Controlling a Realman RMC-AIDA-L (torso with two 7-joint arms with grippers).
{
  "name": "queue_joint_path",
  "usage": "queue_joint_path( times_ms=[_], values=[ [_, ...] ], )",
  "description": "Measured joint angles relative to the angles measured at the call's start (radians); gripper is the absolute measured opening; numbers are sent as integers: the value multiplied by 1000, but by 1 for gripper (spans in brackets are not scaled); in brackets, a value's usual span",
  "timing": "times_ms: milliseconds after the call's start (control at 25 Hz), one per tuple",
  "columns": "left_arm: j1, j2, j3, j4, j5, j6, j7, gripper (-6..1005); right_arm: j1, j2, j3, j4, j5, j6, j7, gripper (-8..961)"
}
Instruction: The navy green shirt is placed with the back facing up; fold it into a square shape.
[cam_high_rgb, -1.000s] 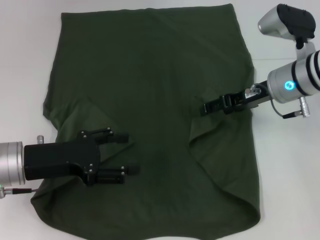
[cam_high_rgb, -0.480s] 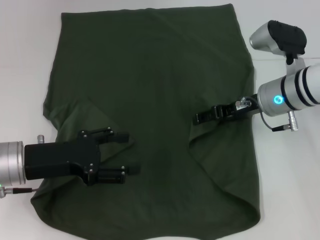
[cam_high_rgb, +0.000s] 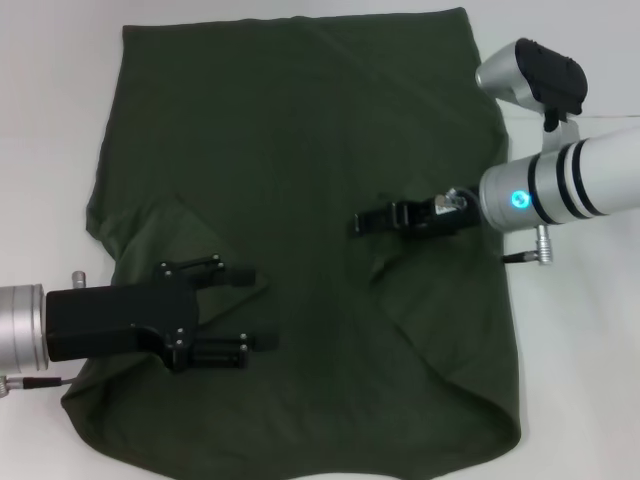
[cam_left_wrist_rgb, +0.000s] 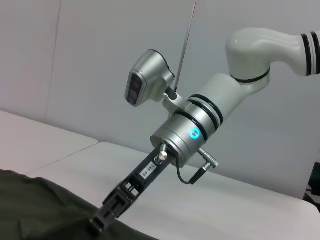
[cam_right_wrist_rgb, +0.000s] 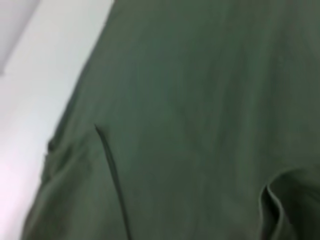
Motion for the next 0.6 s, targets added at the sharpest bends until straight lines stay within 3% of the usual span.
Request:
queue_joint_path(
  times_ms=[600],
  values=[
    [9,6,-27,14,0,23,0,879,5,2,1,2,145,13,-37,886]
  ],
)
